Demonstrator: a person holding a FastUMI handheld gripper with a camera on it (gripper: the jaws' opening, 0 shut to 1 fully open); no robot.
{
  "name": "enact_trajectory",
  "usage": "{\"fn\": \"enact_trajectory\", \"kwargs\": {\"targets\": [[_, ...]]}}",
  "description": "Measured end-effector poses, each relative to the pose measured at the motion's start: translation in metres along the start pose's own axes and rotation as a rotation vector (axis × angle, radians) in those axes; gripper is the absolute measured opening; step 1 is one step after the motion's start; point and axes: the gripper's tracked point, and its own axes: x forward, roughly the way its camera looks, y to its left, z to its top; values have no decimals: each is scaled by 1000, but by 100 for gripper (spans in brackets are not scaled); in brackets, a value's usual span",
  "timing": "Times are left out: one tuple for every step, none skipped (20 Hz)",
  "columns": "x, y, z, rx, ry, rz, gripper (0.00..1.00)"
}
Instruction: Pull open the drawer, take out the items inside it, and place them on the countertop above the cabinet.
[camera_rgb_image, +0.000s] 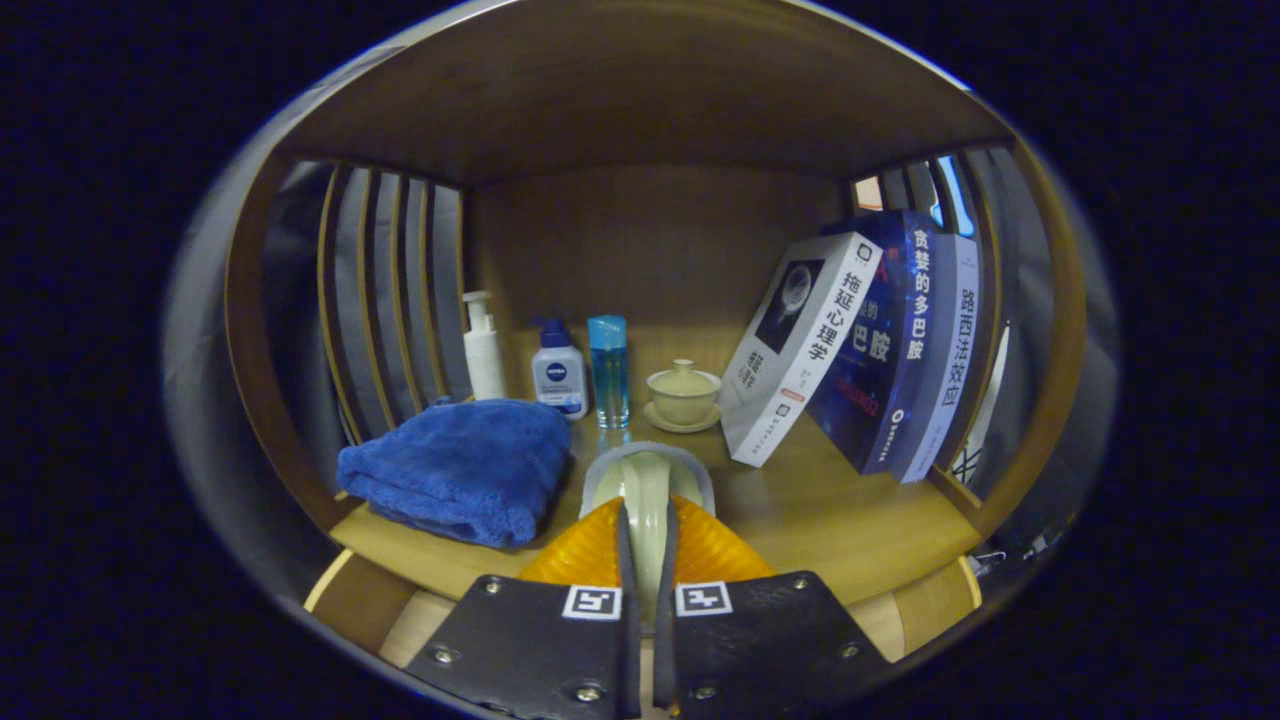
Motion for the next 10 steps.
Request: {"fn": "enact_trajectory", "kwargs": {"targets": [[4,-1,4,13,-8,-5,6],[9,-2,2,23,-5,-8,6],[12,-3,3,29,-8,-10,6],[16,-4,5,32,-17,-16,6],[19,-5,7,34,-22,-20,6],[21,-4,6,35,-22,-23,6],[23,-4,6,36,-17,-23,6],[26,-4,6,40,-10,-24,6],[28,-4,7,43,-4,-25,6],[29,-5,7,45,-6,-28,6]]}}
